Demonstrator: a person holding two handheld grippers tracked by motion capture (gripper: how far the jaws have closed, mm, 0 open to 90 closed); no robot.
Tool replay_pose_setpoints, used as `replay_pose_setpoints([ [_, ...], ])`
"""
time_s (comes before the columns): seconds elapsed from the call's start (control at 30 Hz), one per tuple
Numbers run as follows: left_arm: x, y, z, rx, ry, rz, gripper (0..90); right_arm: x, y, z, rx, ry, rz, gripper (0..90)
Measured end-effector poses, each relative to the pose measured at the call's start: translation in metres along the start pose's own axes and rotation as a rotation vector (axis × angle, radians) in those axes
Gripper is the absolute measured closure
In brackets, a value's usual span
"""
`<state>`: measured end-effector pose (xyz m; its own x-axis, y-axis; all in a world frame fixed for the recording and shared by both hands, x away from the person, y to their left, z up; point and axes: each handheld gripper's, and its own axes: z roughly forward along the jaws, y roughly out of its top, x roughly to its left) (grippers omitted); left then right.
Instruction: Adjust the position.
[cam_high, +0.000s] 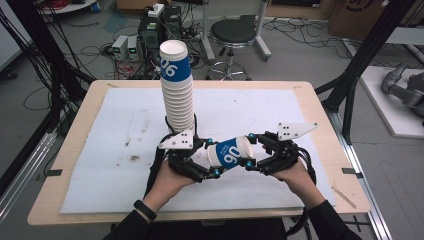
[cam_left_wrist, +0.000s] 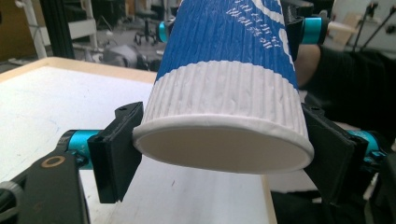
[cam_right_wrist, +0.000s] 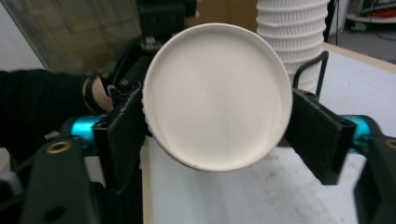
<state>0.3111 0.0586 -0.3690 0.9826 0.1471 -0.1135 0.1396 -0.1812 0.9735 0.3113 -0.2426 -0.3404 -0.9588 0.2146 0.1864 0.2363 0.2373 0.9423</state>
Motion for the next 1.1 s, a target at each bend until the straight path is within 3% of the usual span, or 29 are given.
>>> replay_pose_setpoints([
  [0.1,0.001,0.003,-0.001,0.028,-0.006,0.014,21.5,0.0,0.003,0.0,0.051,-0.002,-0.018,22.1],
  [0.4,-0.003,0.013,0.0,0.23,0.038,0.086,21.6,0.004,0.009,0.0,0.166,-0.03,-0.077,19.9],
  [0.5,-0.005,0.016,0.002,0.267,0.055,0.115,21.6,0.004,0.007,0.005,0.193,-0.04,-0.081,19.9],
  [0.63,-0.007,0.018,0.001,0.264,0.065,0.124,21.6,0.002,0.002,0.01,0.201,-0.043,-0.061,20.5],
  [0.7,-0.007,0.018,0.0,0.255,0.07,0.123,21.5,0.001,0.001,0.01,0.182,-0.022,-0.066,27.0],
  [0.8,-0.007,0.019,0.0,0.226,0.074,0.124,18.0,0.001,0.002,0.008,0.156,-0.014,-0.07,27.7],
  [1.0,-0.005,0.014,-0.004,0.074,0.06,0.071,15.2,-0.003,0.001,0.002,0.085,0.026,-0.041,29.4],
  [1.1,-0.003,0.009,-0.006,0.003,0.059,0.033,11.4,-0.003,0.002,-0.001,0.053,0.022,-0.043,29.7],
])
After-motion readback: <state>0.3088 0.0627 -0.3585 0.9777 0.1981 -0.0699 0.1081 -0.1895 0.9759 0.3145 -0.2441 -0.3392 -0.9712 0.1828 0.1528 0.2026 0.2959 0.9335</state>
